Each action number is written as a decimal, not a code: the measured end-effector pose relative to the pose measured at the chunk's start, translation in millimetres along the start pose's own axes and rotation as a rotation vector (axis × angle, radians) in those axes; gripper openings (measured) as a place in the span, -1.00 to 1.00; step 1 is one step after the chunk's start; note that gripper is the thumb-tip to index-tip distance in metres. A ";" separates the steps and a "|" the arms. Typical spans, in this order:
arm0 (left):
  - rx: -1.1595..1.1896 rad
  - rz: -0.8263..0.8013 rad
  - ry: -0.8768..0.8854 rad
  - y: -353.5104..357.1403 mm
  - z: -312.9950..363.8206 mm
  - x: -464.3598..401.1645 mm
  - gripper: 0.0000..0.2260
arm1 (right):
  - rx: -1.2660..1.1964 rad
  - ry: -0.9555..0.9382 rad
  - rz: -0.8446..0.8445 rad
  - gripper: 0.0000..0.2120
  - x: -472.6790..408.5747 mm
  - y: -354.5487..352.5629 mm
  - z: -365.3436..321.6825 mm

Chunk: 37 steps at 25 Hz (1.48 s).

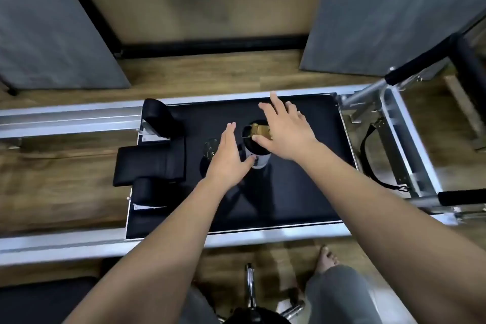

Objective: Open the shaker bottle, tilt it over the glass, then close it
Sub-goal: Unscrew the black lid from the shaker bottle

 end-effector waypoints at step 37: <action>0.398 0.204 0.152 146.3 -111.4 -40.3 -0.38 | 0.360 0.088 0.378 -0.33 23.7 144.0 -28.4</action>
Point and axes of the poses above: each hand's wrist, its own x-axis away from the middle knuckle, its own y-axis out of the palm, z = x × y, the point moved 7 cm from there along -x, towards the middle knuckle, and after that the axes turned 13 degrees about -y, right-handed, at the moved point
